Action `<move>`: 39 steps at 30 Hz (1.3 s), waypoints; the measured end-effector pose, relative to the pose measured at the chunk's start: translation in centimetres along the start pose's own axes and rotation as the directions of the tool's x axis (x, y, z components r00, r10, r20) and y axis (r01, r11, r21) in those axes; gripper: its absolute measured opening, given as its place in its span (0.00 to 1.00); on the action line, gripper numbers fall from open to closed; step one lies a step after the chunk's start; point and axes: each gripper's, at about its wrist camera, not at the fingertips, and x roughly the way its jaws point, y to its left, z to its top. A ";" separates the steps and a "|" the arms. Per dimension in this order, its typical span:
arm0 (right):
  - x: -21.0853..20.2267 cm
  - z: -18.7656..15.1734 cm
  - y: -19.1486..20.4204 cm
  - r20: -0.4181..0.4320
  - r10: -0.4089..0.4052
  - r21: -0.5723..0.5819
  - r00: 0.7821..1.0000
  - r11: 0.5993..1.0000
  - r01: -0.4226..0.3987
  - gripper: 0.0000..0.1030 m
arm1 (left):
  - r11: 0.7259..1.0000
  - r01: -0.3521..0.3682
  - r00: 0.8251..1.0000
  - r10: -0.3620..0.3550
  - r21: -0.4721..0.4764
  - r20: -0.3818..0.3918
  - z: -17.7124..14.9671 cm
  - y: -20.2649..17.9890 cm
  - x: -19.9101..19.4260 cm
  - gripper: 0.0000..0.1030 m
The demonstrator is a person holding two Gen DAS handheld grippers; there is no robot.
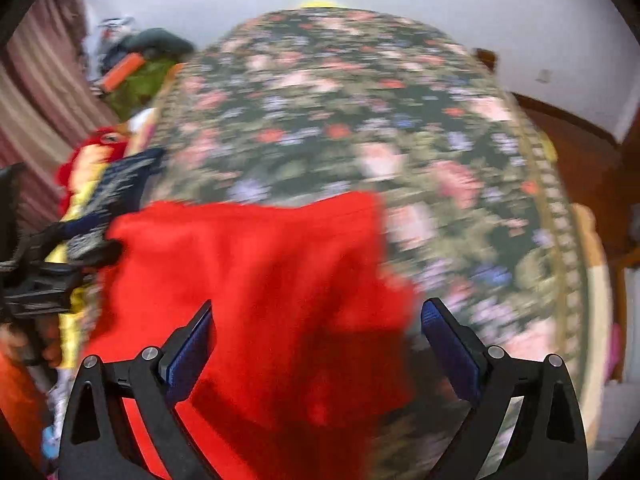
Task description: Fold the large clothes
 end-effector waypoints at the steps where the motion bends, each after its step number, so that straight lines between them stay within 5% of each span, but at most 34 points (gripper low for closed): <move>1: -0.1 0.1 -1.1 0.007 0.011 0.009 1.000 1.000 -0.011 0.95 | 1.000 -0.010 1.000 0.011 -0.009 0.013 0.3 0.3 -0.1 1.00; 5: -2.7 -0.3 -3.8 0.057 0.015 0.084 0.998 0.996 -0.020 0.95 | 0.997 -0.076 0.995 0.077 -0.025 0.060 1.2 0.8 -1.6 1.00; 9: -6.1 -1.5 -2.4 0.113 0.017 0.026 0.993 0.999 -0.020 0.95 | 0.995 -0.102 0.990 0.101 0.007 0.097 0.6 0.4 -4.1 1.00; 19: -7.1 -5.8 -1.1 0.062 0.219 0.071 0.974 0.972 -0.223 0.95 | 0.977 -0.154 0.983 0.136 0.148 0.121 -3.4 -2.7 -7.0 1.00; 25: -2.4 -8.3 -2.3 -0.077 0.300 0.152 0.951 0.946 -0.287 0.95 | 0.996 0.025 1.000 -0.026 0.083 0.015 -5.8 -2.9 -5.5 1.00; 28: -0.2 -8.7 -2.9 -0.109 0.331 0.185 0.937 0.933 -0.308 0.95 | 0.989 0.148 0.987 -0.148 -0.004 -0.067 -6.6 -2.6 -3.3 1.00; 33: 1.3 -7.3 -3.6 -0.077 0.419 0.208 0.905 0.894 -0.396 0.95 | 0.924 0.319 0.926 -0.351 -0.212 -0.137 -6.8 -1.1 0.4 1.00; 39: 2.9 -5.5 -3.0 -0.063 0.486 0.195 0.872 0.863 -0.467 0.95 | 0.878 0.393 0.874 -0.449 -0.271 -0.185 -5.6 -0.8 3.8 1.00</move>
